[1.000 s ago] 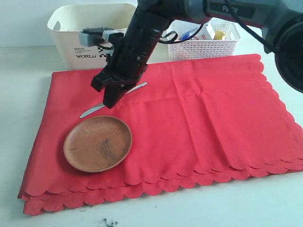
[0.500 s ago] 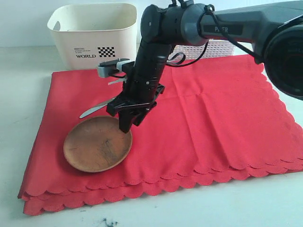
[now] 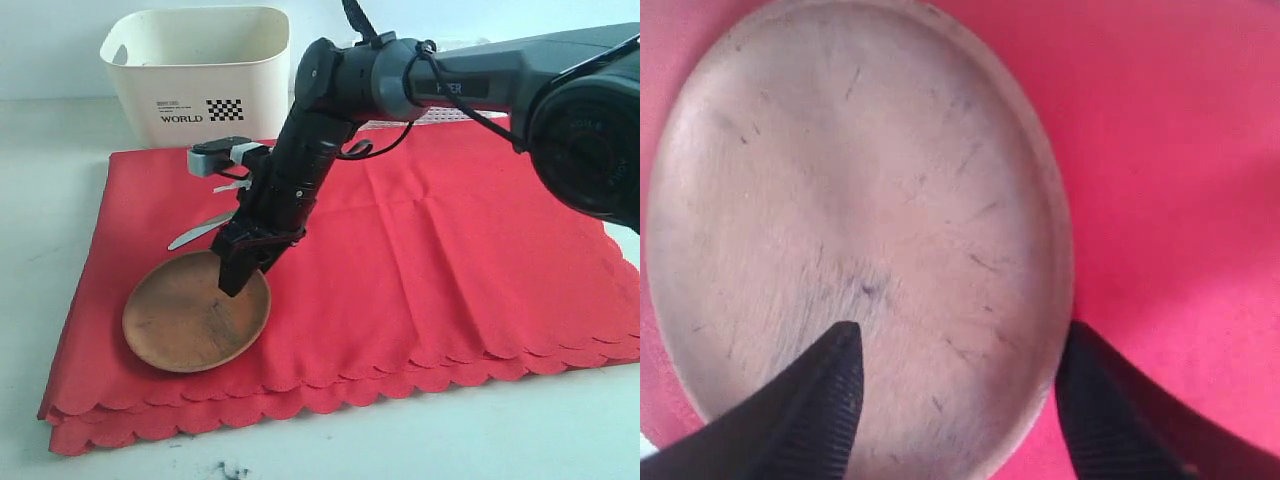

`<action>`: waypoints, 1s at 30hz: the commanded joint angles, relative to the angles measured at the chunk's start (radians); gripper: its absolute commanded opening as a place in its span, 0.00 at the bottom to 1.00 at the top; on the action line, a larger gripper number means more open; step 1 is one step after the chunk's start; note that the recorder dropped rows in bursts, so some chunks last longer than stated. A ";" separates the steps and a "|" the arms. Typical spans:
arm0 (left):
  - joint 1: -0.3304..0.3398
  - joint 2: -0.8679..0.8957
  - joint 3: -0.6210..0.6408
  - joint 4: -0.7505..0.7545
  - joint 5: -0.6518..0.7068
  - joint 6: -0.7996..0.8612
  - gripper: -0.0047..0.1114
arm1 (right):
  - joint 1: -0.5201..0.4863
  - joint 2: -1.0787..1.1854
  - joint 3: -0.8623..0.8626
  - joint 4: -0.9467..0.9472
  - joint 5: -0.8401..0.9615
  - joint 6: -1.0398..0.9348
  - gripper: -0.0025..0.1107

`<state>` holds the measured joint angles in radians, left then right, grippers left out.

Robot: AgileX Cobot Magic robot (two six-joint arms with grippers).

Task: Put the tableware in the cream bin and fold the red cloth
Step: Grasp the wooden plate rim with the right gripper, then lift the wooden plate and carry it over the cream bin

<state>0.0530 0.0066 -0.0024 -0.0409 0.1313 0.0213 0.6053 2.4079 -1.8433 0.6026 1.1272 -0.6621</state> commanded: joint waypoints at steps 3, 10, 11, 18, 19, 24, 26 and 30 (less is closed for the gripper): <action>-0.005 -0.007 0.002 0.000 -0.003 0.001 0.06 | 0.000 0.013 0.002 -0.026 0.009 -0.026 0.37; -0.005 -0.007 0.002 0.000 -0.003 0.001 0.06 | 0.000 0.003 0.002 -0.028 0.006 0.020 0.03; -0.005 -0.007 0.002 0.000 -0.003 0.001 0.06 | 0.000 0.000 0.002 -0.028 0.011 0.038 0.02; -0.005 -0.007 0.002 0.000 -0.003 0.001 0.06 | 0.000 -0.058 0.002 0.011 0.043 0.065 0.02; -0.005 -0.007 0.002 0.000 -0.003 0.001 0.06 | 0.000 -0.068 0.002 0.022 0.043 0.065 0.02; -0.005 -0.007 0.002 0.000 -0.003 0.001 0.06 | -0.006 -0.127 0.001 0.063 0.026 0.084 0.02; -0.005 -0.007 0.002 0.000 -0.003 0.001 0.06 | -0.016 -0.144 0.001 0.086 0.015 0.088 0.02; -0.005 -0.007 0.002 0.000 -0.003 0.001 0.06 | -0.057 -0.171 0.001 0.172 0.007 0.088 0.02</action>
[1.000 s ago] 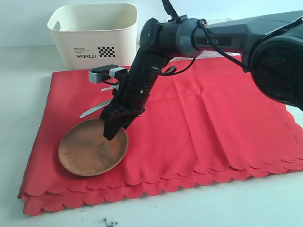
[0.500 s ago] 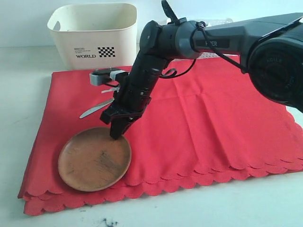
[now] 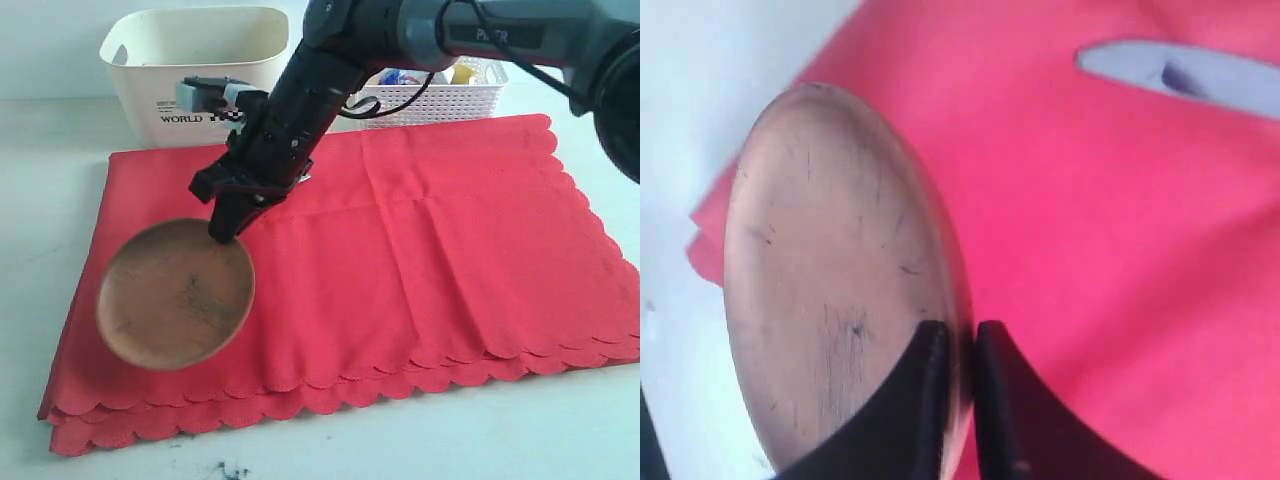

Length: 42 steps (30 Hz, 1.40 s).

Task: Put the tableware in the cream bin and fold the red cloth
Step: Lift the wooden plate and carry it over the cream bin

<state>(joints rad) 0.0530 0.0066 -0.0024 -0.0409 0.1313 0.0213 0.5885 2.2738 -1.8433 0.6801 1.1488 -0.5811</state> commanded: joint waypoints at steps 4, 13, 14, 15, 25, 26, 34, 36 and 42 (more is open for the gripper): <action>-0.005 -0.007 0.002 0.000 -0.003 0.001 0.06 | -0.106 -0.048 -0.019 0.178 -0.015 0.002 0.02; -0.005 -0.007 0.002 0.000 -0.003 0.001 0.06 | -0.269 -0.039 -0.061 0.370 -0.074 -0.030 0.02; -0.005 -0.007 0.002 0.000 -0.003 0.001 0.06 | -0.276 -0.037 -0.061 0.410 -0.087 -0.057 0.02; -0.005 -0.007 0.002 0.000 -0.003 0.001 0.06 | -0.284 -0.030 -0.061 0.455 -0.109 -0.073 0.02; -0.005 -0.007 0.002 0.000 -0.003 0.001 0.06 | -0.218 0.051 -0.061 0.898 -0.400 -0.256 0.02; -0.005 -0.007 0.002 0.000 -0.003 0.001 0.06 | -0.203 0.060 -0.061 0.951 -0.439 -0.282 0.02; -0.005 -0.007 0.002 0.000 -0.003 0.001 0.06 | -0.136 0.082 -0.067 1.064 -0.674 -0.357 0.02; -0.005 -0.007 0.002 0.000 -0.003 0.001 0.06 | -0.136 0.082 -0.067 1.064 -0.659 -0.357 0.02; -0.005 -0.007 0.002 0.000 -0.003 0.001 0.06 | -0.136 0.082 -0.067 1.064 -0.608 -0.359 0.02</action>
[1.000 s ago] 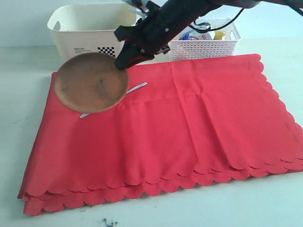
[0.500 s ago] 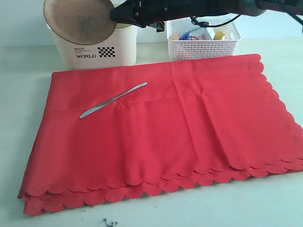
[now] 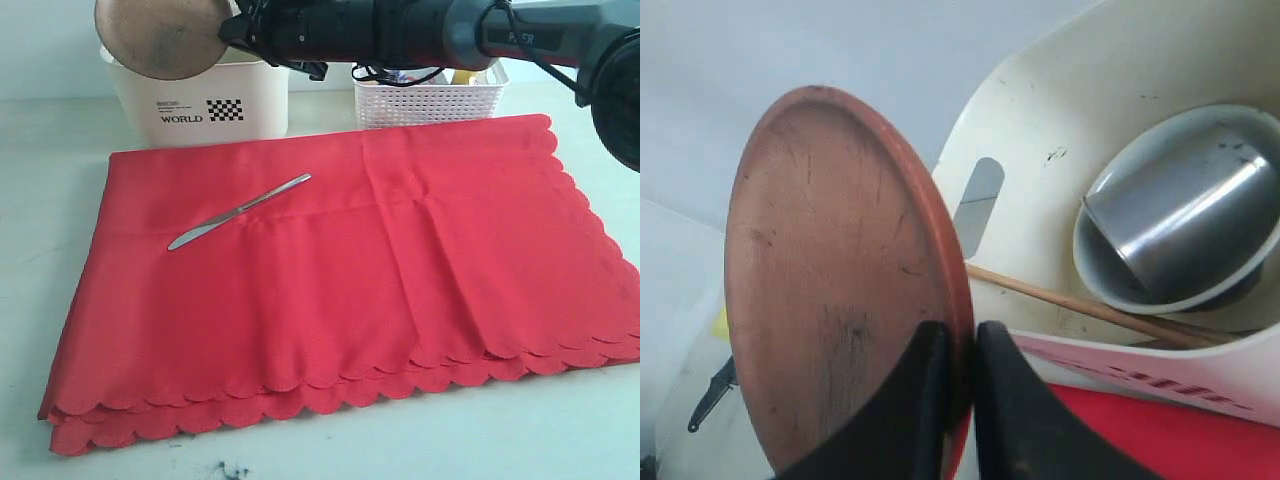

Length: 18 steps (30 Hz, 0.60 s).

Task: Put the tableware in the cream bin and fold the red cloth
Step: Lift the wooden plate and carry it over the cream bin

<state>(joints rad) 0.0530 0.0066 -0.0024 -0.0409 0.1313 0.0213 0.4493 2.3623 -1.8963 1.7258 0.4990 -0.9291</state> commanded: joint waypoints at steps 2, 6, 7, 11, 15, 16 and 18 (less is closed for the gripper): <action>-0.005 -0.007 0.002 0.000 -0.003 0.001 0.06 | 0.003 -0.011 -0.009 0.019 0.051 -0.011 0.02; -0.005 -0.007 0.002 0.000 -0.003 0.001 0.06 | 0.006 -0.030 0.009 0.019 0.102 -0.024 0.02; -0.005 -0.007 0.002 0.000 -0.003 0.001 0.06 | 0.011 -0.035 0.009 0.019 0.108 -0.031 0.02; -0.005 -0.007 0.002 0.000 -0.003 0.001 0.06 | 0.045 -0.044 0.009 0.019 0.063 -0.031 0.02; -0.005 -0.007 0.002 0.000 -0.003 0.001 0.06 | 0.098 -0.047 0.009 0.019 -0.049 -0.028 0.02; -0.005 -0.007 0.002 0.000 -0.003 0.001 0.06 | 0.107 -0.047 0.009 0.019 -0.076 -0.027 0.02; -0.005 -0.007 0.002 0.000 -0.003 0.001 0.06 | 0.126 -0.047 0.005 0.019 -0.146 -0.016 0.02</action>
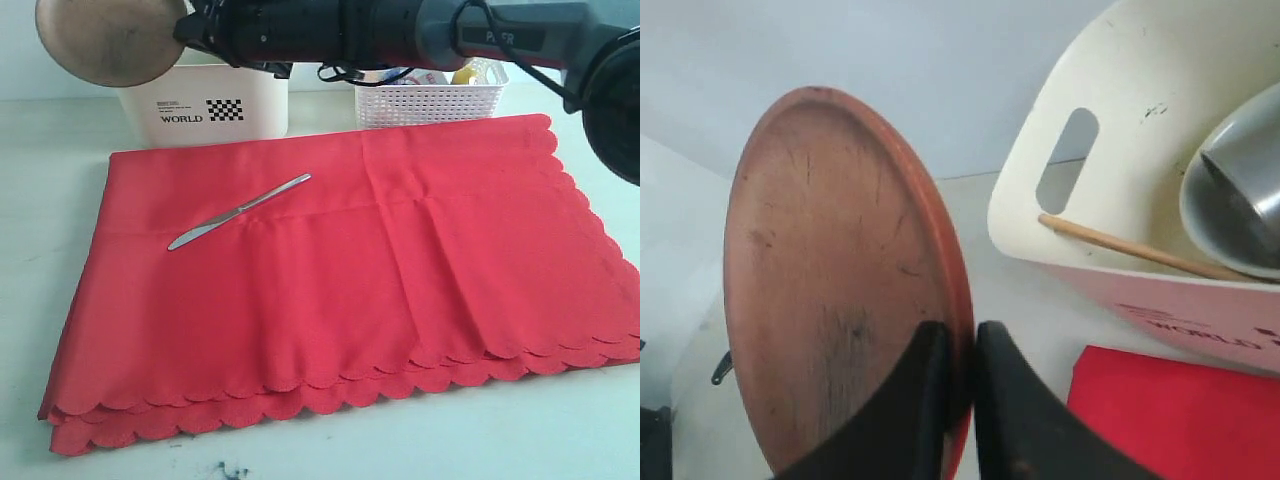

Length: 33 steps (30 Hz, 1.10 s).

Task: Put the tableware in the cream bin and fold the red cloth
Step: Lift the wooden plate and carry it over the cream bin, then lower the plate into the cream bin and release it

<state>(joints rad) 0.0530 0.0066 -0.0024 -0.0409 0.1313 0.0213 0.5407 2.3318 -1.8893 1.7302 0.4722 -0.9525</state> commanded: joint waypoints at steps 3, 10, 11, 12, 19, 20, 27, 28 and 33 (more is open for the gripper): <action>-0.005 -0.007 0.002 0.000 -0.003 0.001 0.06 | 0.051 -0.014 -0.015 0.014 -0.249 0.065 0.02; -0.005 -0.007 0.002 0.000 -0.003 0.001 0.06 | 0.056 -0.012 -0.090 0.014 -0.374 0.090 0.02; -0.005 -0.007 0.002 0.000 -0.003 0.001 0.06 | 0.056 -0.012 -0.100 0.014 -0.402 0.092 0.02; -0.005 -0.007 0.002 0.000 -0.003 0.001 0.06 | 0.056 -0.012 -0.104 0.014 -0.429 0.100 0.02; -0.005 -0.007 0.002 0.000 -0.003 0.001 0.06 | 0.056 -0.012 -0.107 0.014 -0.585 0.196 0.02; -0.005 -0.007 0.002 0.000 -0.003 0.001 0.06 | 0.056 -0.012 -0.111 0.014 -0.588 0.196 0.02; -0.005 -0.007 0.002 0.000 -0.003 0.001 0.06 | 0.063 0.003 -0.134 0.014 -0.617 0.196 0.17; -0.005 -0.007 0.002 0.000 -0.003 0.001 0.06 | 0.063 0.003 -0.134 0.014 -0.617 0.196 0.22; -0.005 -0.007 0.002 0.000 -0.003 0.001 0.06 | 0.063 0.003 -0.134 0.014 -0.591 0.194 0.44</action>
<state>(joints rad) 0.0530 0.0066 -0.0024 -0.0409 0.1313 0.0213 0.6020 2.3378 -2.0155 1.7462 -0.1357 -0.7555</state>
